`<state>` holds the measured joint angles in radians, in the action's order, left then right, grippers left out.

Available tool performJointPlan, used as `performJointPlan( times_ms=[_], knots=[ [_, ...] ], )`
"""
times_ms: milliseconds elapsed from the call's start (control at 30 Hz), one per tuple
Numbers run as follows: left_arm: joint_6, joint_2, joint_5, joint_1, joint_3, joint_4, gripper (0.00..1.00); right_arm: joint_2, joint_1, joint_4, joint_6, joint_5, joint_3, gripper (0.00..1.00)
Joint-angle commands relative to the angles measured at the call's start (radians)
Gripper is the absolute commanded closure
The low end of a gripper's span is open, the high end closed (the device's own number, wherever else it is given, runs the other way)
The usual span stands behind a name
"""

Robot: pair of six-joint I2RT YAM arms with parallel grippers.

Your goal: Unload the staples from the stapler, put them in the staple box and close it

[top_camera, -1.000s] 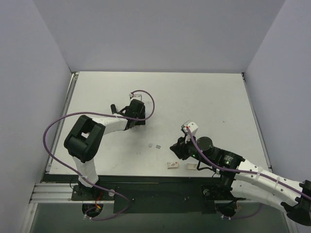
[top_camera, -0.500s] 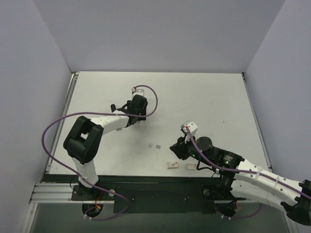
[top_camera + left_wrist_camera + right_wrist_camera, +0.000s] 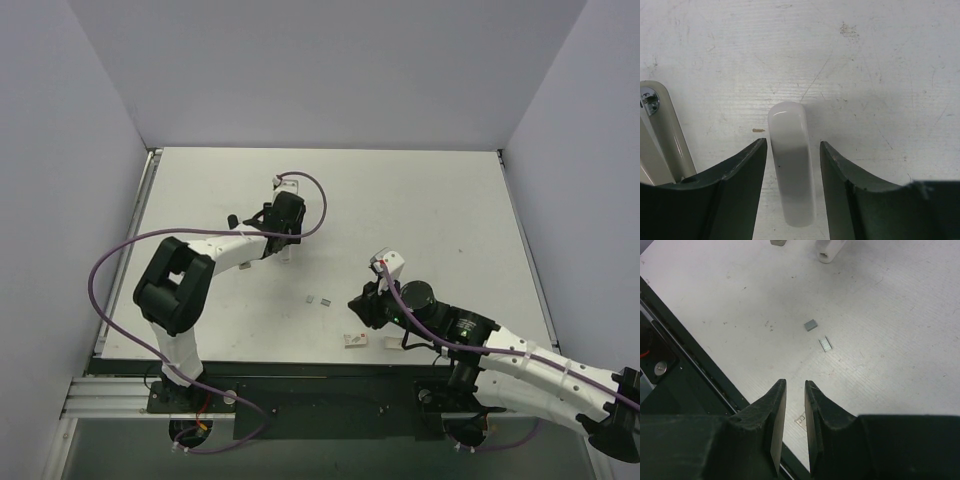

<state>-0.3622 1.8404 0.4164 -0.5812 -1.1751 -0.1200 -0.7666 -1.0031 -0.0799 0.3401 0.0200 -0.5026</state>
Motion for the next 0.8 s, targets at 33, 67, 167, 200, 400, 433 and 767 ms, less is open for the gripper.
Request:
performJointPlan(
  times_ms=[33, 67, 167, 200, 400, 433, 767],
  knots=[
    [0.009, 0.022, 0.025, -0.005, -0.043, 0.005, 0.44, -0.010, -0.009, -0.050, 0.008, -0.002, 0.001, 0.82],
    [0.009, 0.026, 0.025, -0.005, -0.041, 0.006, 0.46, -0.011, -0.011, -0.050, 0.007, -0.002, 0.003, 0.82],
    [0.011, 0.034, 0.025, -0.005, -0.041, 0.008, 0.48, -0.013, -0.009, -0.052, 0.008, -0.005, -0.001, 0.82],
    [0.012, 0.036, 0.024, -0.003, -0.041, 0.008, 0.49, -0.011, -0.011, -0.052, 0.010, -0.003, 0.001, 0.82],
    [0.015, 0.028, 0.027, -0.005, -0.040, 0.011, 0.67, -0.011, -0.011, -0.049, 0.008, 0.001, 0.003, 0.83],
    [0.019, 0.026, 0.028, -0.005, -0.041, 0.010, 0.80, -0.011, -0.011, -0.047, 0.008, 0.000, 0.001, 0.83],
    [0.092, -0.079, 0.085, 0.001, -0.064, -0.052, 1.00, -0.026, -0.012, -0.050, 0.007, -0.005, -0.007, 0.83]
  ],
)
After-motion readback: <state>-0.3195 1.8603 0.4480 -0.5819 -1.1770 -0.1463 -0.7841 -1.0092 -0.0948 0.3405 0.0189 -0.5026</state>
